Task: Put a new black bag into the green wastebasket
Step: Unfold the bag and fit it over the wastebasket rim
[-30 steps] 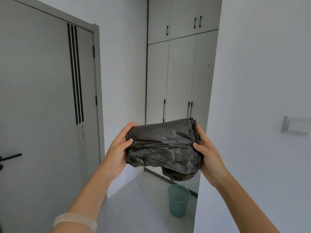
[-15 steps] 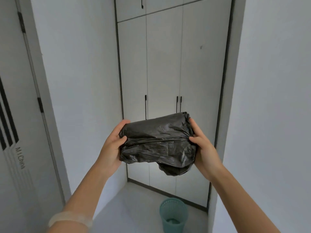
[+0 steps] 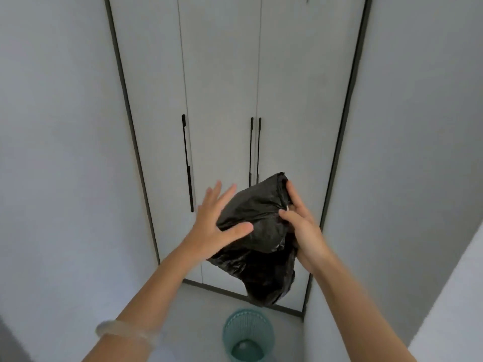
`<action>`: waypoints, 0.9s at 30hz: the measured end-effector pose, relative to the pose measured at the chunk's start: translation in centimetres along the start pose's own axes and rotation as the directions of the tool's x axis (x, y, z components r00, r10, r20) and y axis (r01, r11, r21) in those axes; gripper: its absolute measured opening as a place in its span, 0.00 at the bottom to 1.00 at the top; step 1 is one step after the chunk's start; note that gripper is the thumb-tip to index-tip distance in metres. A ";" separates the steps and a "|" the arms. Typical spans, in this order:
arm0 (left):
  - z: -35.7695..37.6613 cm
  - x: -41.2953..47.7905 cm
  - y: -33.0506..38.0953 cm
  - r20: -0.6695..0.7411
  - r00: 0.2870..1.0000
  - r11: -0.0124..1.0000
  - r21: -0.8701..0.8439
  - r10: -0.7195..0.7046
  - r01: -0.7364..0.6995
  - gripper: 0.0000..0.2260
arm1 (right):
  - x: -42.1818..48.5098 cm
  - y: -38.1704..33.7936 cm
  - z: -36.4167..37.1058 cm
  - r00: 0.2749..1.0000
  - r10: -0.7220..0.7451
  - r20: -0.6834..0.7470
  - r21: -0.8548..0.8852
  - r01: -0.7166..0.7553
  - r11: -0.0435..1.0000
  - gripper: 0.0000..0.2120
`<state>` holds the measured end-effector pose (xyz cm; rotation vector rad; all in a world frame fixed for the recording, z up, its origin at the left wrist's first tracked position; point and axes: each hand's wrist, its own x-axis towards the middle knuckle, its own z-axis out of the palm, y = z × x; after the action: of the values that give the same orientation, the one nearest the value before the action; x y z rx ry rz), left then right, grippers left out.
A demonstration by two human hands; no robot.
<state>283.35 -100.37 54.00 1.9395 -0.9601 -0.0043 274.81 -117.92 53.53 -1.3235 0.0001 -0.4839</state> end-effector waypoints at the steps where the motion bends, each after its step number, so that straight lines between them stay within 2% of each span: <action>1: 1.6 1.6 -0.6 0.117 0.992 0.996 0.060 0.052 -0.060 0.46 | 1.5 0.9 -0.2 1.000 0.027 0.005 0.024 -0.027 0.999 0.28; 2: 3.1 3.2 -1.3 0.193 0.979 0.990 0.103 0.071 -0.092 0.50 | 3.0 1.7 -0.4 0.999 0.049 0.021 0.049 -0.050 0.998 0.26; 4: 5.4 6.6 -3.0 0.210 0.975 0.992 0.086 0.069 -0.088 0.52 | 6.1 3.1 -0.8 0.993 0.100 0.059 0.098 -0.105 0.990 0.22; 5: 6.2 8.2 -4.2 0.175 0.983 0.998 0.010 0.065 -0.067 0.47 | 7.7 3.9 -1.2 0.989 0.125 0.073 0.126 -0.133 0.983 0.21; 7: 6.9 11.5 -7.4 0.107 0.994 0.966 -0.256 -0.014 0.042 0.24 | 10.5 5.5 -2.3 0.989 0.136 0.064 0.161 -0.144 0.976 0.19; 8: 7.1 13.1 -9.2 0.100 0.989 0.902 -0.407 -0.110 0.142 0.15 | 11.8 6.5 -3.1 0.991 0.135 0.020 0.156 -0.137 0.978 0.18; 9: 7.2 14.7 -11.1 0.126 0.968 0.801 -0.544 -0.217 0.251 0.12 | 13.1 7.7 -3.9 0.990 0.128 -0.056 0.132 -0.120 0.984 0.17; 11: 7.3 17.7 -15.0 0.264 0.878 0.523 -0.721 -0.400 0.455 0.11 | 15.2 10.5 -5.5 0.960 0.074 -0.271 0.018 -0.071 0.997 0.16; 13: 7.7 20.1 -18.1 0.432 0.770 0.277 -0.756 -0.470 0.593 0.17 | 16.5 13.0 -6.3 0.869 0.005 -0.494 -0.083 -0.053 0.995 0.13; 15: 8.4 22.4 -20.5 0.530 0.725 0.161 -0.748 -0.440 0.645 0.20 | 17.5 15.4 -6.3 0.779 -0.078 -0.623 -0.219 -0.078 0.973 0.10; 17: 9.4 24.8 -22.5 0.574 0.704 0.120 -0.733 -0.418 0.670 0.21 | 18.3 18.0 -6.1 0.808 -0.068 -0.585 -0.354 -0.179 0.918 0.19; 19: 10.4 26.7 -24.2 0.593 0.701 0.089 -0.735 -0.397 0.672 0.23 | 18.7 20.4 -6.0 0.862 0.050 -0.505 -0.447 -0.311 0.839 0.34; 20: 11.0 27.4 -25.0 0.600 0.704 0.060 -0.743 -0.381 0.666 0.23 | 18.9 21.6 -6.4 0.857 0.083 -0.509 -0.472 -0.358 0.805 0.39; 22: 12.0 28.7 -26.7 0.610 0.720 -0.010 -0.766 -0.331 0.643 0.24 | 19.3 23.7 -7.6 0.820 0.138 -0.556 -0.434 -0.428 0.793 0.43; 24: 13.0 29.6 -28.4 0.593 0.743 -0.064 -0.793 -0.311 0.606 0.25 | 19.6 25.6 -8.8 0.808 0.315 -0.498 -0.293 -0.498 0.816 0.35; 26: 14.1 30.4 -30.1 0.573 0.741 -0.082 -0.807 -0.351 0.585 0.26 | 19.9 27.6 -10.1 0.793 0.462 -0.397 -0.173 -0.559 0.811 0.16; 27: 14.4 31.0 -31.1 0.563 0.731 -0.088 -0.811 -0.385 0.578 0.26 | 20.0 28.4 -10.9 0.775 0.498 -0.389 -0.143 -0.585 0.799 0.10</action>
<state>318.73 -122.45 34.06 0.7925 -0.0275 -1.0345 299.50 -130.20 29.79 -1.4018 0.7432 -0.1982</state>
